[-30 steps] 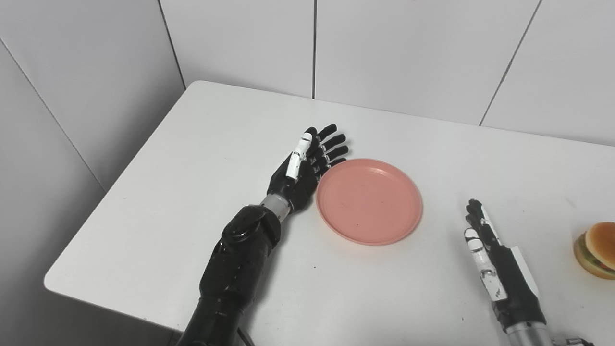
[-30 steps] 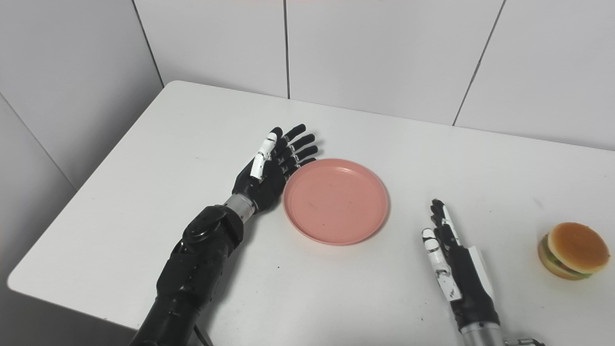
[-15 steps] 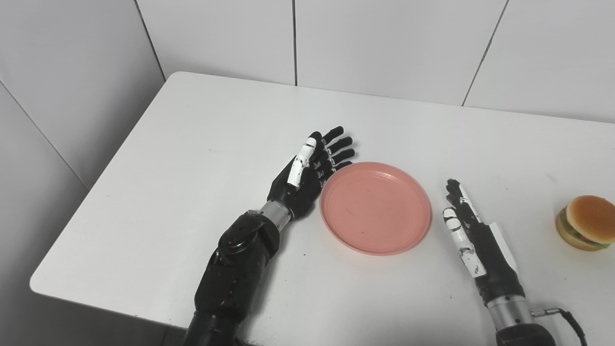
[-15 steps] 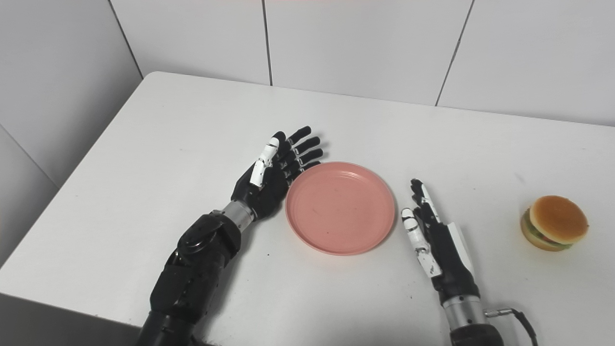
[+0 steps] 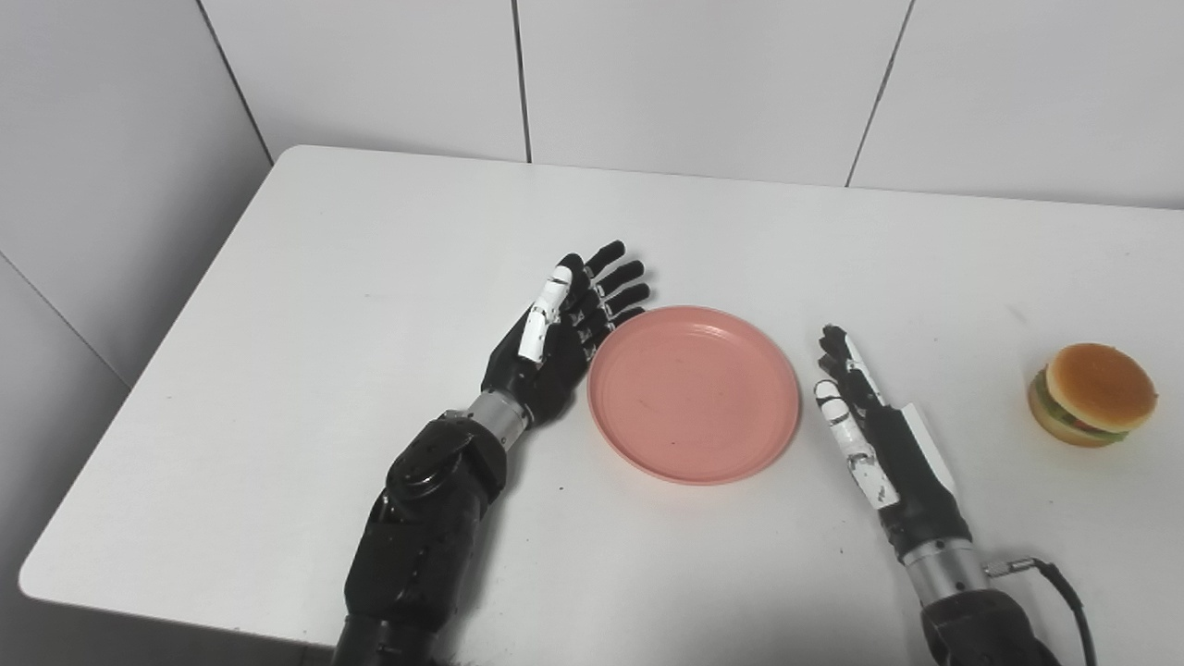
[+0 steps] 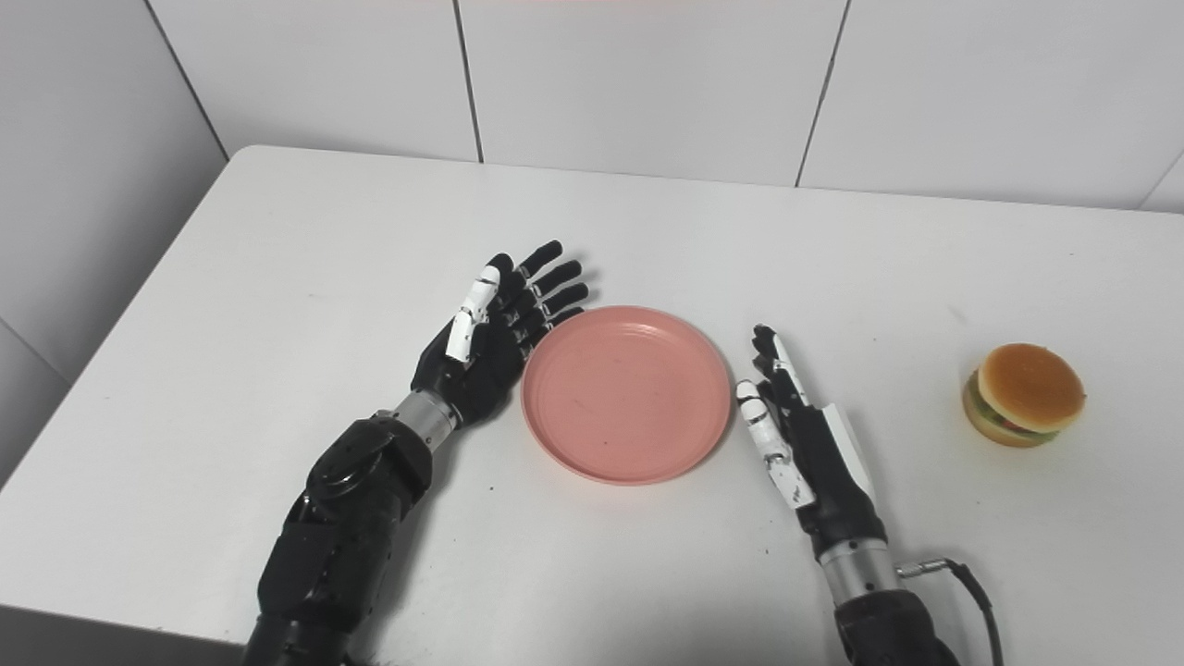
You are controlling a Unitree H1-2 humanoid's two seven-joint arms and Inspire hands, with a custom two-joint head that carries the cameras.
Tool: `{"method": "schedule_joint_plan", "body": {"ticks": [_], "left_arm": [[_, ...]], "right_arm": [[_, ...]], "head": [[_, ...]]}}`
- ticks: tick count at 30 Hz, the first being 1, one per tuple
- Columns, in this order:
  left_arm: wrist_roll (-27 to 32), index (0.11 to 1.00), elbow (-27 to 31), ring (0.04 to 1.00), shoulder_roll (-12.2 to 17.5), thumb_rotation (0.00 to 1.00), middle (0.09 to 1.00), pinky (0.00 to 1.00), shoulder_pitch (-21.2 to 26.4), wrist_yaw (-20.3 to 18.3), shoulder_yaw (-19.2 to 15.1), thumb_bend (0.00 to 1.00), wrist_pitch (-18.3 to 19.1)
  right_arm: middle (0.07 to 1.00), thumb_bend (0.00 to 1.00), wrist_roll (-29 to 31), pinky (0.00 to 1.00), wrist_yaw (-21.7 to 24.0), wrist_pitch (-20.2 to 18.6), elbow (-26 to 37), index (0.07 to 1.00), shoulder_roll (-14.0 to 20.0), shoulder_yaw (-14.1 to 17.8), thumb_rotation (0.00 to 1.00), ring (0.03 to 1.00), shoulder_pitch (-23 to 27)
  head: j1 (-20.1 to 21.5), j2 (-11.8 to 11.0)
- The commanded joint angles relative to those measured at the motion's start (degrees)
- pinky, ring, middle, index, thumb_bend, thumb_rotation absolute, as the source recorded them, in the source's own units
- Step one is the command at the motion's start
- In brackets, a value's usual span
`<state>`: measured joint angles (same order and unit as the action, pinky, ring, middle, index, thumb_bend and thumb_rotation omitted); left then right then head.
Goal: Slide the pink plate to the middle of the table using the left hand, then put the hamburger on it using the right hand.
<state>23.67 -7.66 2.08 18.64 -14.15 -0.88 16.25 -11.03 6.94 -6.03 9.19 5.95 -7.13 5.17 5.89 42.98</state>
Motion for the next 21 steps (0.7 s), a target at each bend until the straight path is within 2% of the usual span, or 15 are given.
{"method": "schedule_joint_plan", "body": {"ticks": [1,3,5,6,7,11,20,21], "left_arm": [[-0.2,0.916,-3.2,0.902,0.7,1.0,0.914,0.91,-3.1,0.3,0.0,0.38,4.2],[-0.2,0.915,-3.5,0.904,0.8,1.0,0.914,0.91,-3.1,0.0,-0.3,0.38,4.2],[-0.3,0.915,-3.6,0.904,0.9,1.0,0.914,0.91,-3.1,0.0,-0.6,0.38,4.3],[-0.3,0.913,-4.0,0.901,0.9,1.0,0.912,0.91,-3.0,0.0,-0.8,0.38,4.3],[-0.2,0.913,-4.4,0.9,1.0,1.0,0.912,0.91,-2.9,-0.1,-0.8,0.38,4.2],[0.2,0.918,-6.1,0.902,1.3,1.0,0.915,0.91,-2.7,-0.9,-1.3,0.39,3.5],[1.7,0.929,-9.9,0.917,2.0,1.0,0.928,0.93,-2.0,-3.6,-3.1,0.39,2.1],[1.9,0.931,-10.6,0.92,2.2,1.0,0.93,0.93,-1.8,-4.1,-3.2,0.39,1.6]], "right_arm": [[0.991,0.22,-2.0,0.94,-1.6,-0.8,2.7,0.989,-0.2,0.5,1.0,0.972,1.0],[0.988,0.27,-4.8,0.92,-2.1,-1.6,3.5,0.985,0.2,0.1,1.0,0.966,1.2],[0.982,0.28,-8.0,0.91,-2.7,-1.9,4.4,0.98,0.6,-0.5,1.0,0.959,1.5],[0.974,0.29,-9.2,0.91,-3.1,-1.6,4.5,0.971,0.7,-0.6,1.0,0.955,1.6],[0.969,0.29,-10.1,0.91,-3.4,-1.3,4.8,0.966,0.7,-0.5,1.0,0.953,1.8],[0.954,0.3,-11.3,0.9,-4.8,0.2,5.3,0.953,0.6,0.4,1.0,0.942,3.1],[0.948,0.37,-15.9,0.88,-4.8,-2.1,10.0,0.952,2.1,1.7,1.0,0.93,6.6],[0.95,0.38,-16.9,0.89,-4.8,-2.2,10.7,0.953,2.5,1.9,1.0,0.931,7.2]], "head": [[2.3,-0.2],[3.0,-0.4],[3.0,-0.4],[5.6,-1.3],[6.5,-1.6],[10.1,-2.8],[15.6,-4.7],[17.8,-5.4]]}}
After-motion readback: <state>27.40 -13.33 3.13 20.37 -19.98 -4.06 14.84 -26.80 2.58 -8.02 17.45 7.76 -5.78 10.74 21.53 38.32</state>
